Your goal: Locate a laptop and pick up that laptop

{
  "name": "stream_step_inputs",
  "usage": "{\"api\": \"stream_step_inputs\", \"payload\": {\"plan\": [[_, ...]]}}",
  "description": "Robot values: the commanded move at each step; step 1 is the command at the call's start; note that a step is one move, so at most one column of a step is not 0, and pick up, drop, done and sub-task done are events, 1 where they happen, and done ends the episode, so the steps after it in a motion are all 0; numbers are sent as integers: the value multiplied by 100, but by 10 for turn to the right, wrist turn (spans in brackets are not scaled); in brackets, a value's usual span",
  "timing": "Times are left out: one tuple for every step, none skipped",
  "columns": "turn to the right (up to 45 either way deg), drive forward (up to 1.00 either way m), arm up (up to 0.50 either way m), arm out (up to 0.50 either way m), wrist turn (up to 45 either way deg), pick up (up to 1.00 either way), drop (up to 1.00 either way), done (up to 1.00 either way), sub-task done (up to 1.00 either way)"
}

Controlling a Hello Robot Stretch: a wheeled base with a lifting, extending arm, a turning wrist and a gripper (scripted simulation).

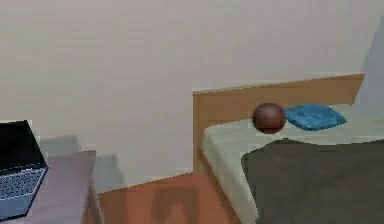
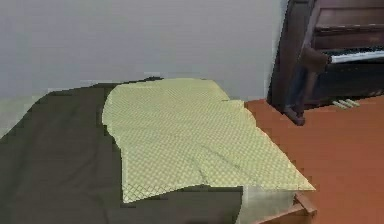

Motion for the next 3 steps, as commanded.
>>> {"api": "stream_step_inputs", "payload": {"plan": [[-120,0,0,0,0,0,0,0,0],[0,100,0,0,0,0,0,0,0],[-210,0,0,0,0,0,0,0,0]]}}
